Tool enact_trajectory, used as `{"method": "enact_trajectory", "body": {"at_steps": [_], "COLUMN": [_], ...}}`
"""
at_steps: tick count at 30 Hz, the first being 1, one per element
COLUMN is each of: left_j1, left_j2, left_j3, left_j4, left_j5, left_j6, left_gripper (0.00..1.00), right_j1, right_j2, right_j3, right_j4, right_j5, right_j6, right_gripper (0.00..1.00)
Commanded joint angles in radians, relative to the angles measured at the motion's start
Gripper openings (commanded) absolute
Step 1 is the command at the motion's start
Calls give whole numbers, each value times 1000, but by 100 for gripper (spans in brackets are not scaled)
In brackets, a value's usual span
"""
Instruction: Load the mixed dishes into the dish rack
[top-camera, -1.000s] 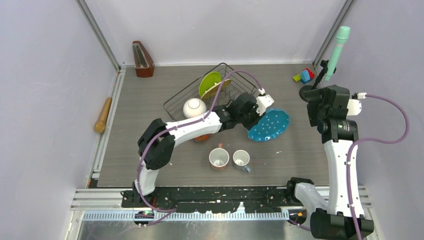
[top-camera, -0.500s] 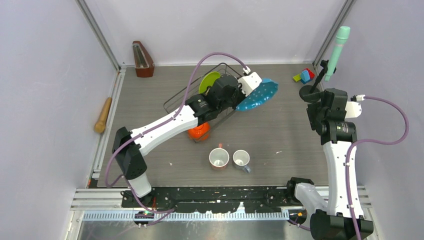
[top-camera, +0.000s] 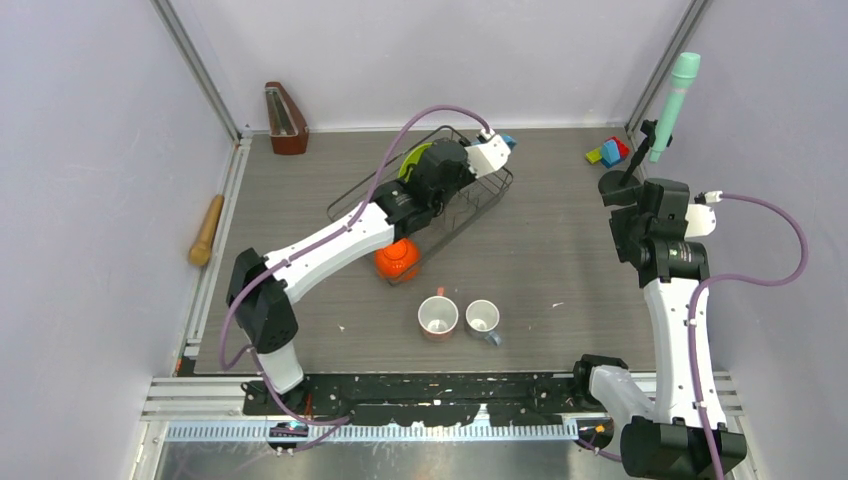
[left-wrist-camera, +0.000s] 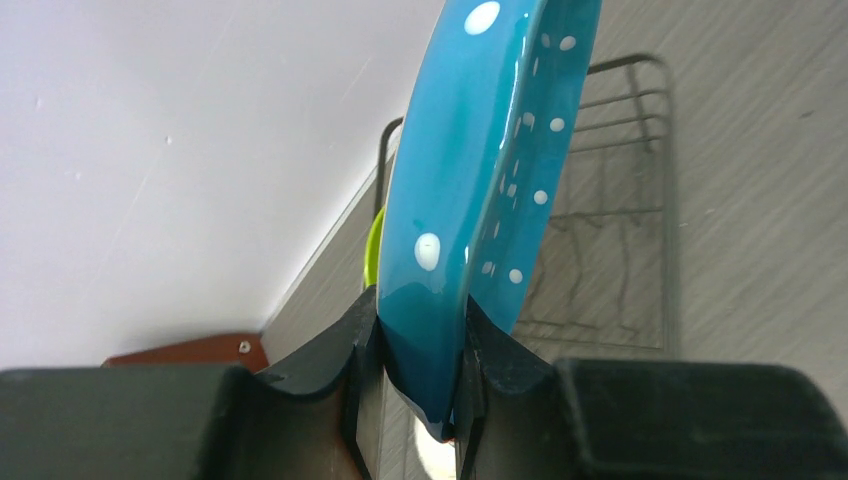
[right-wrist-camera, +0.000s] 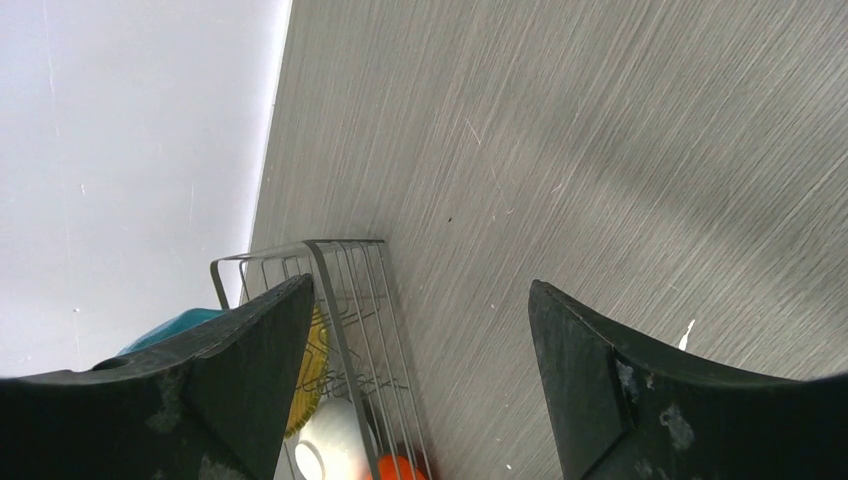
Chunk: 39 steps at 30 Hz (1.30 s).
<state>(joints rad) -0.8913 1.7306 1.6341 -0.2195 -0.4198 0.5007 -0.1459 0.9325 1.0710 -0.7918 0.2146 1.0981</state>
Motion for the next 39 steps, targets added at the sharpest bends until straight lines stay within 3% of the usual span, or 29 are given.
{"method": "enact_trajectory", "body": {"at_steps": [1,14,25,34,35,39], "left_j1": [69,151,242,348,349,350], "left_j2": [-8,92,158,245,249,246], "left_j3": [81,77,150,230,231,246], "left_j4": [169,194,-17,-213,-218,-246], "left_j5": [-76,-101,-14,139,143,176], "left_j6": [-20,-78,-289,-459,-460,-479], "left_gripper": [0,0,0,0,6,49], "right_j1": [-3,-3,-3,4,20,125], "right_j2": [7,44,57,106,115,205], "right_j3": [11,8,-6,-37,-35,0], "right_j4": [41,59,73,88,92,83], "right_j5": [-3,-40,-56,-140,-164,-187], "right_j6": [7,19,25,-12,-47,-180], "right_gripper": [84,84,84,86,87,88]}}
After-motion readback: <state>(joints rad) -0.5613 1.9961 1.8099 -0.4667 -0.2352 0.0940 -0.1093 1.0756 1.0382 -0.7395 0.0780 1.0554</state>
